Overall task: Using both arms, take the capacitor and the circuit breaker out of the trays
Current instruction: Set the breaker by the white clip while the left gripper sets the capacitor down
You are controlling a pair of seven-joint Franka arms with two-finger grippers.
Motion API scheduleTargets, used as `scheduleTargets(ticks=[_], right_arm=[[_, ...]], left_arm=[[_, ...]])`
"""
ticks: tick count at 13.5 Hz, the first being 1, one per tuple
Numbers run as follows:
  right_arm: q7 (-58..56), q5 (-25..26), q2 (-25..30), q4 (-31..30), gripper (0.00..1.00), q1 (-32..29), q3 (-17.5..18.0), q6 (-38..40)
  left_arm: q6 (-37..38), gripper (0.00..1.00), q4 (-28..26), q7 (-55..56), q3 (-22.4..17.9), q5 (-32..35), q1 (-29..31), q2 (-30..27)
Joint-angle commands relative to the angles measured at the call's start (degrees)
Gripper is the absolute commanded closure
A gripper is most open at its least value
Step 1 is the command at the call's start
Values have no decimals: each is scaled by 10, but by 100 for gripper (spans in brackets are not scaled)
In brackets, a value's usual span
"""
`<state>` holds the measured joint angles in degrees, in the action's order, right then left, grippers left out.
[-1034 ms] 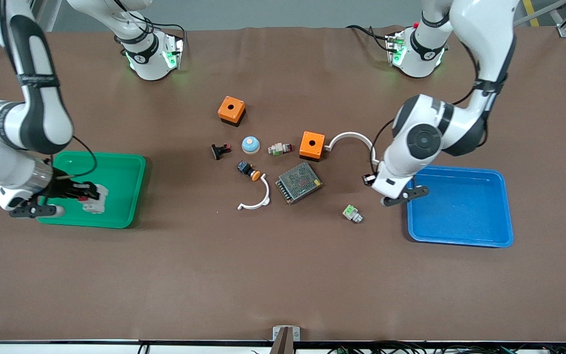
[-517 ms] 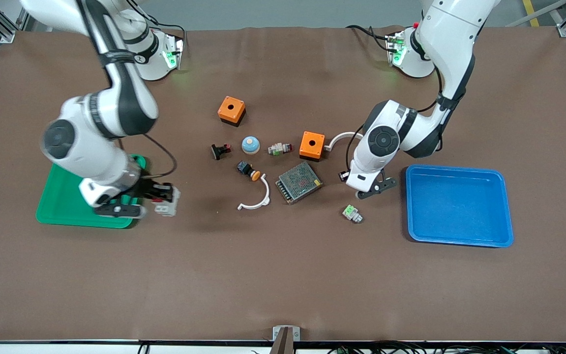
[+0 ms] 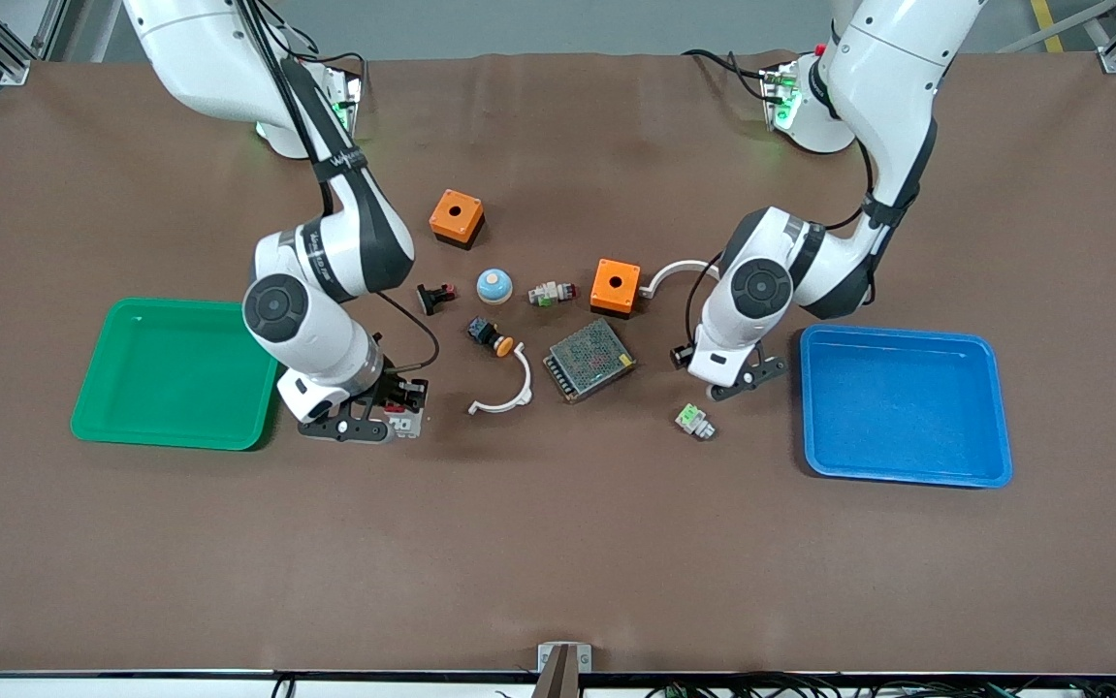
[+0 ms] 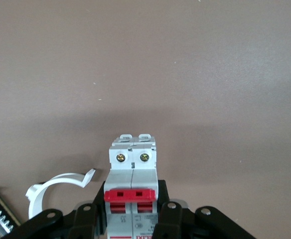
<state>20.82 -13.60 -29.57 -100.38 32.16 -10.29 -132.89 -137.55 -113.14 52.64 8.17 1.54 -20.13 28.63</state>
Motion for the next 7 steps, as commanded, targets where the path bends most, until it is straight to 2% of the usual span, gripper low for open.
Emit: scheduleTargets(ticks=[1, 4, 6, 7], right_arm=[[30, 8, -11, 12, 91, 18, -7, 30], [78, 10, -26, 14, 91, 47, -6, 36], [91, 10, -39, 14, 91, 51, -6, 34], [91, 9, -46, 14, 90, 51, -6, 33]], left_arm=[[35, 0, 48, 5, 0, 11, 37, -23], [128, 0, 160, -31, 0, 11, 89, -20], [146, 0, 193, -71, -1, 29, 133, -19], [147, 0, 203, -89, 0, 73, 155, -20]])
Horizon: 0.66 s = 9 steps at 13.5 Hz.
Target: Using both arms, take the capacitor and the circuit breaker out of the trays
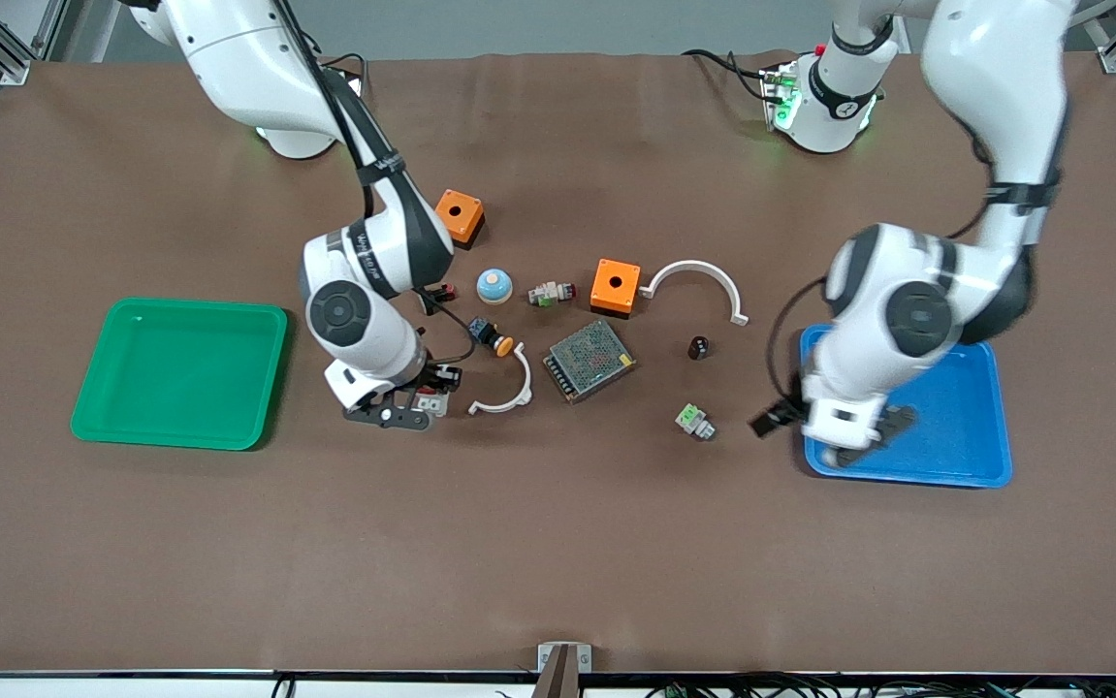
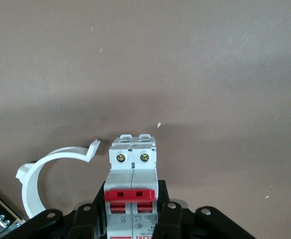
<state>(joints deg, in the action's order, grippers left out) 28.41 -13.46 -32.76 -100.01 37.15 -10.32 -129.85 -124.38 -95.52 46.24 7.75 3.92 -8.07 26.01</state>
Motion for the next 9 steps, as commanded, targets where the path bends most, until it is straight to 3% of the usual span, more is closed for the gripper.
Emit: scheduleTargets(ticks=[1, 4, 9], right_arm=[[16, 5, -19, 10, 90, 0, -6, 5], [32, 2, -31, 10, 89, -1, -5, 3], [32, 1, -38, 14, 88, -1, -5, 0]], left_arm=[[15, 0, 30, -44, 5, 94, 45, 6], [16, 0, 38, -51, 4, 122, 71, -6], [98, 0, 114, -99, 5, 116, 92, -29]])
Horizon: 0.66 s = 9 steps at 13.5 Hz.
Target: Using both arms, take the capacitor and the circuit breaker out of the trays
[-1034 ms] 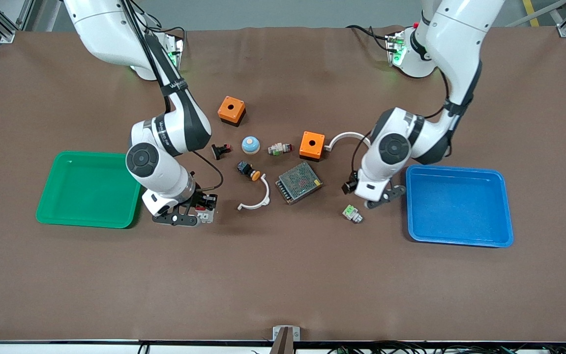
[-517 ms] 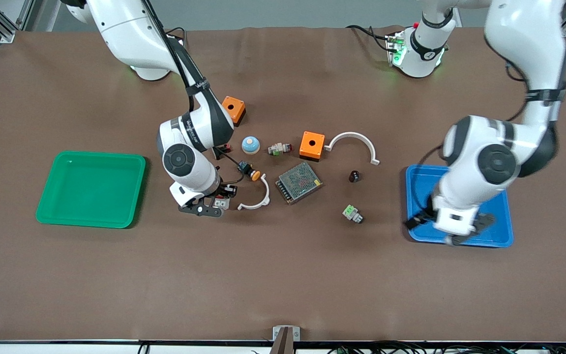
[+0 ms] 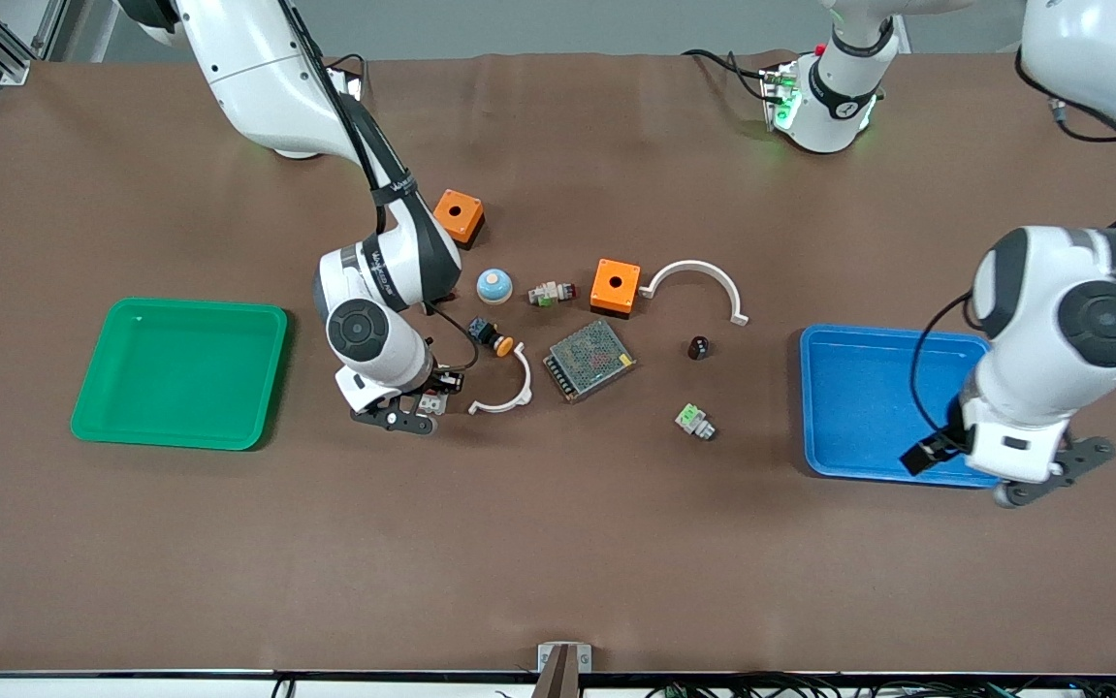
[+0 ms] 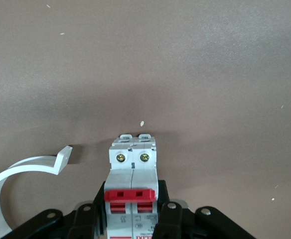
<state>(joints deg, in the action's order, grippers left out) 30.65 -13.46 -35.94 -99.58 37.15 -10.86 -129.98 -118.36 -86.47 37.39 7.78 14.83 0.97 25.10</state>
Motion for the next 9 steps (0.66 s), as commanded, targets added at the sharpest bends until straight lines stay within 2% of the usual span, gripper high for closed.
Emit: scheduleTargets(ticks=[1, 2, 3, 4, 6, 9], right_arm=[[10, 1, -5, 11, 83, -1, 0, 1], [9, 2, -5, 11, 60, 0, 0, 1], [8, 2, -5, 11, 25, -1, 0, 2], [8, 2, -4, 15, 0, -1, 0, 5], [3, 8, 9, 21, 0, -1, -1, 16], [-2, 12, 75, 42, 0, -7, -13, 119]], left_arm=[[60, 0, 32, -12, 6, 4, 5, -25], [81, 0, 37, -14, 11, 5, 11, -36], [100, 0, 37, -18, 14, 5, 13, -48], [117, 0, 39, -40, 14, 0, 13, -58], [146, 0, 38, -85, 7, -36, 16, -87], [208, 0, 33, -163, -34, -85, 11, -144]])
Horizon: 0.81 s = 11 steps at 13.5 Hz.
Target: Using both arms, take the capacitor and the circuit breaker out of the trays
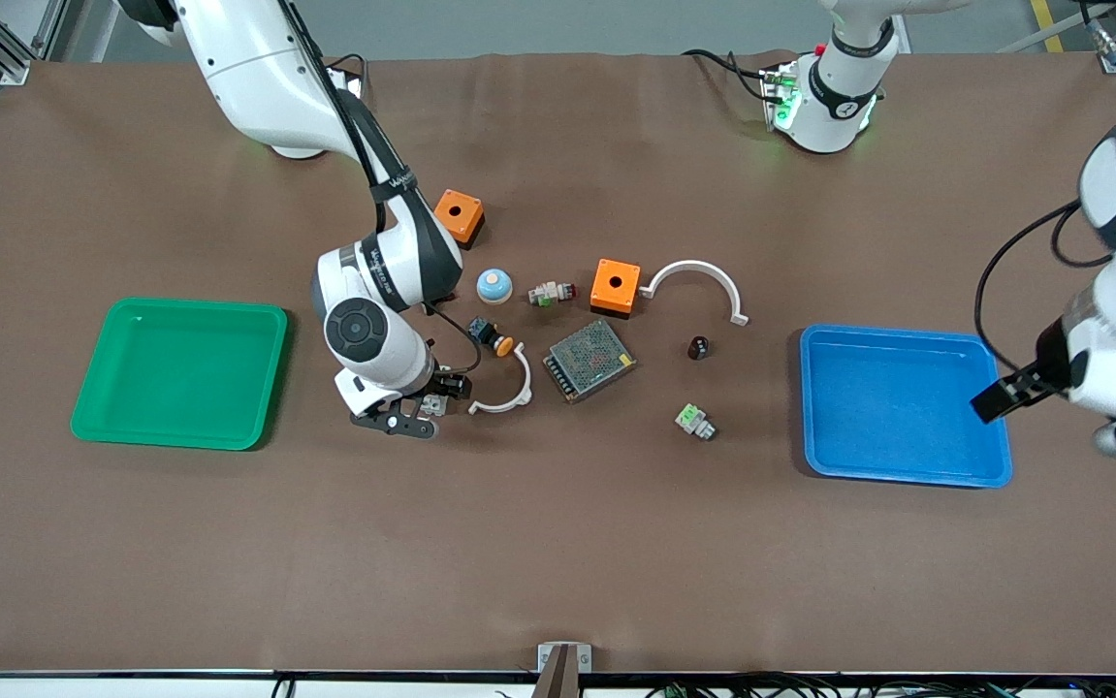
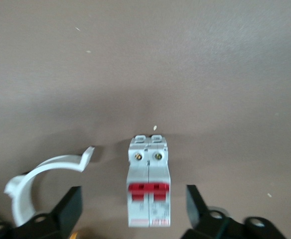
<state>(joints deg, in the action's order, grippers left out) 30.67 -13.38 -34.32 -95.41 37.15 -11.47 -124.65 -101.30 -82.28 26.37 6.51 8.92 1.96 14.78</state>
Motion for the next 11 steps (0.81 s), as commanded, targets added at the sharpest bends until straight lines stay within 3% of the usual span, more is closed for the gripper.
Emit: scheduleTargets(ticks=[1, 3, 7, 11], right_arm=[[-16, 29, 91, 2, 0, -8, -17, 104], [-60, 58, 158, 1, 0, -10, -39, 184], [-179, 97, 283, -9, 0, -20, -108, 335], [-314, 131, 389, -70, 0, -101, -133, 358]], left_arm=[[59, 0, -10, -88, -37, -39, 3, -59], [93, 0, -10, -157, -76, -65, 1, -89], [162, 0, -11, -235, -83, -65, 3, -129], [177, 0, -42, -248, -73, -58, 1, -167]])
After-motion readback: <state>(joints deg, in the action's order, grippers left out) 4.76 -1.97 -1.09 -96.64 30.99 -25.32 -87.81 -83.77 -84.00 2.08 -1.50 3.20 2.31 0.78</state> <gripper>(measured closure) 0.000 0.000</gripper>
